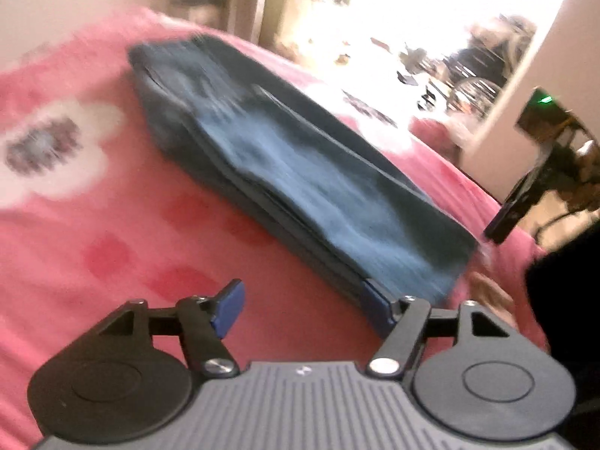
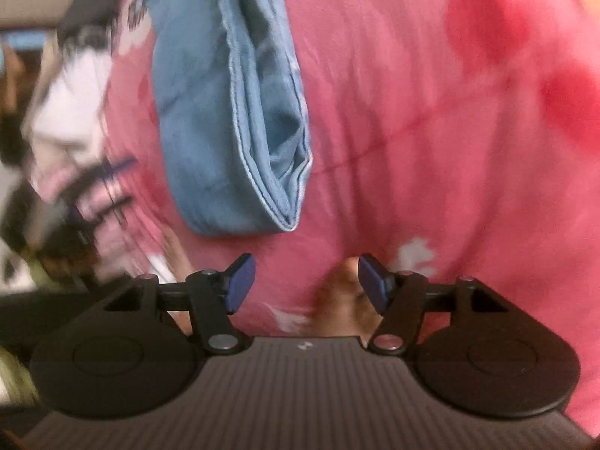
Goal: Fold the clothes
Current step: 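Move both open grippers to the folded leg end of the jeans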
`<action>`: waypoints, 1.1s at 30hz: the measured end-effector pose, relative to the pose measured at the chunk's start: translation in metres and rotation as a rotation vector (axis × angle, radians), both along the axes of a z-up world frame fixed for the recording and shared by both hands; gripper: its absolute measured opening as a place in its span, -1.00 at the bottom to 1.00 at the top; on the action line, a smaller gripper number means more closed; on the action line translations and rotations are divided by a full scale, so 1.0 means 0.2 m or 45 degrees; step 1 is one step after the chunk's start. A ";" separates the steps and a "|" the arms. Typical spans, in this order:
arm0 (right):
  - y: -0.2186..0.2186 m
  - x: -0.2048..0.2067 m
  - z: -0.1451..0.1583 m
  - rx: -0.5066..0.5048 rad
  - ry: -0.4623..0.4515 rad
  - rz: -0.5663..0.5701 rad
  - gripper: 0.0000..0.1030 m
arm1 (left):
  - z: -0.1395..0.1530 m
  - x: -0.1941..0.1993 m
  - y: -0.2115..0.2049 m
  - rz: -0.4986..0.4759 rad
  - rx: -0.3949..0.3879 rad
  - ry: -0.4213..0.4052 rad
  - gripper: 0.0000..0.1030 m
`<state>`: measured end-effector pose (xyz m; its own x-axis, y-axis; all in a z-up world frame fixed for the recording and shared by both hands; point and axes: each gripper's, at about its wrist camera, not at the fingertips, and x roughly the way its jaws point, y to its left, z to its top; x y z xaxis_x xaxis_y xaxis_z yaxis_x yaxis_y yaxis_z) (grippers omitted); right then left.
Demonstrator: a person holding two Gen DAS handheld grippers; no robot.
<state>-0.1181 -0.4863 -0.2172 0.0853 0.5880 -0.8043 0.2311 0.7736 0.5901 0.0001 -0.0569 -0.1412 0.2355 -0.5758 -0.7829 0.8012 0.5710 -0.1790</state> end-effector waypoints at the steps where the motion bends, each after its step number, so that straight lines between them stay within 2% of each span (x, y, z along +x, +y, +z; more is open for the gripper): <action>1: -0.02 0.04 0.07 -0.052 -0.050 0.036 0.18 | 0.02 0.04 0.00 0.028 -0.002 -0.039 0.37; 3: -0.05 0.15 0.21 -0.130 -0.202 0.061 0.18 | 0.05 0.12 -0.02 0.098 -0.018 -0.100 0.37; 7: -0.05 0.41 0.44 -0.139 -0.512 -0.034 0.18 | 0.05 0.30 -0.12 0.258 -0.100 -0.165 0.35; 10: 0.04 0.58 0.43 -0.119 -0.594 -0.092 0.19 | 0.01 0.40 -0.21 0.341 -0.170 -0.142 0.28; 16: 0.24 0.88 0.33 -0.180 -0.741 0.040 0.16 | -0.14 0.49 -0.35 0.391 -0.176 -0.117 0.08; 20: 0.29 1.02 0.29 -0.187 -0.786 0.061 0.15 | -0.19 0.54 -0.38 0.403 -0.186 -0.088 -0.06; 25: 0.26 1.07 0.20 -0.165 -0.782 0.056 0.14 | -0.22 0.57 -0.39 0.372 -0.213 -0.090 -0.14; 33: 0.23 1.11 0.09 -0.077 -0.745 0.002 0.10 | -0.24 0.62 -0.37 0.398 -0.289 -0.040 -0.18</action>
<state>0.1043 -0.4407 -0.1989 0.5242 0.5430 -0.6560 -0.1212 0.8100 0.5737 0.1249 -0.1303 -0.1901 0.4492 -0.6302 -0.6333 0.6016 0.7374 -0.3071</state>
